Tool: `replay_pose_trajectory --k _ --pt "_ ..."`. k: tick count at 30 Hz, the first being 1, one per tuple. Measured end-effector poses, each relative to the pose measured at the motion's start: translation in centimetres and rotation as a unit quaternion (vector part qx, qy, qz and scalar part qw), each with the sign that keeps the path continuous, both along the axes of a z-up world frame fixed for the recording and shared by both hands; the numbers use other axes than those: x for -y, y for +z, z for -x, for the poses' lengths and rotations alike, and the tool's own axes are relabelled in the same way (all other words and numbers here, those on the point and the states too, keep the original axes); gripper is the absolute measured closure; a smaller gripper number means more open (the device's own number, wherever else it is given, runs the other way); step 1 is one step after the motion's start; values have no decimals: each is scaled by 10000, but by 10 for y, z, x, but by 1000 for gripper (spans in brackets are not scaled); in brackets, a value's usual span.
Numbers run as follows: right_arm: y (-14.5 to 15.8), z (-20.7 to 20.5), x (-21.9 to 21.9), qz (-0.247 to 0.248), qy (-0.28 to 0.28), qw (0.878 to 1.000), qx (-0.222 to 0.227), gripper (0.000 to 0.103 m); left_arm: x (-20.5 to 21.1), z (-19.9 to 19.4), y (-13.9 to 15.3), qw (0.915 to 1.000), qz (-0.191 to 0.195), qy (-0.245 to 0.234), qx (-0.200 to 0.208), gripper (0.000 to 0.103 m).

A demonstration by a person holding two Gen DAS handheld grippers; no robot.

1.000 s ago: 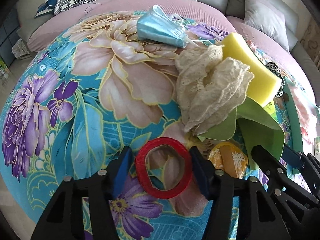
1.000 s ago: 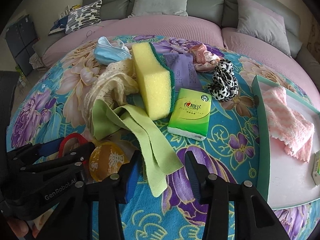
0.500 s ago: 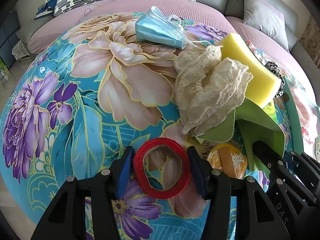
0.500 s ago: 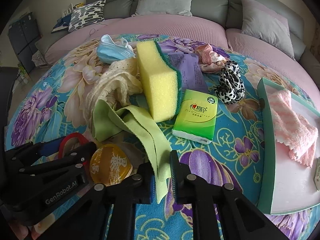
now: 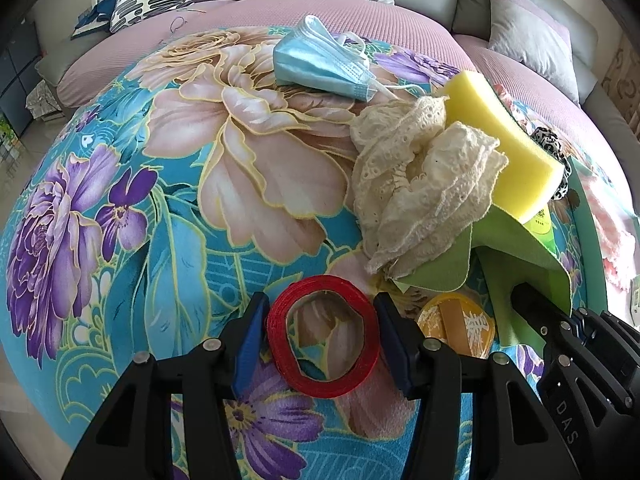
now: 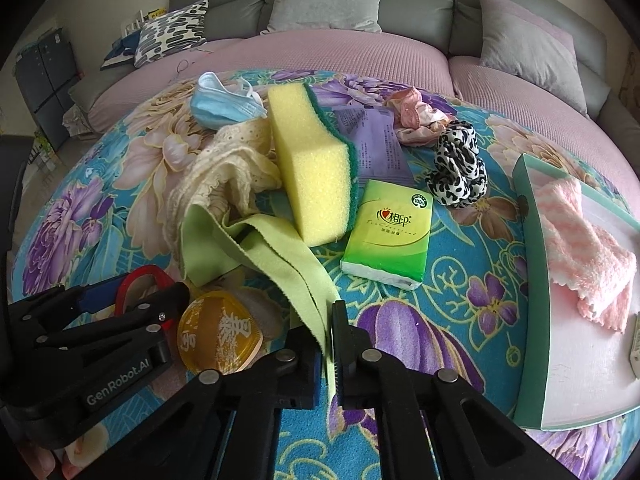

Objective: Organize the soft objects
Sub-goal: 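Grasp the red tape roll with the left tool while the right tool grasps the green felt cloth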

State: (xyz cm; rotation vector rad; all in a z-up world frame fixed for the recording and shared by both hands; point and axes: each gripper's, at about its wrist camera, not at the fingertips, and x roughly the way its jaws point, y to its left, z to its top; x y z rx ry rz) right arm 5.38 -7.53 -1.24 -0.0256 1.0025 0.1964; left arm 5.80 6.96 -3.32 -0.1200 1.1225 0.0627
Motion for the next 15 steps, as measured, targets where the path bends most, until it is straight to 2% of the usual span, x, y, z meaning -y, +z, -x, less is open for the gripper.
replay_pose_trajectory --k 10,15 --pt "6 3 3 -60 -32 9999 128 101 -3 1 8 9998 -119 128 85 48" --pt "13 7 6 -141 -27 9993 356 101 -3 3 15 9995 -202 144 177 48"
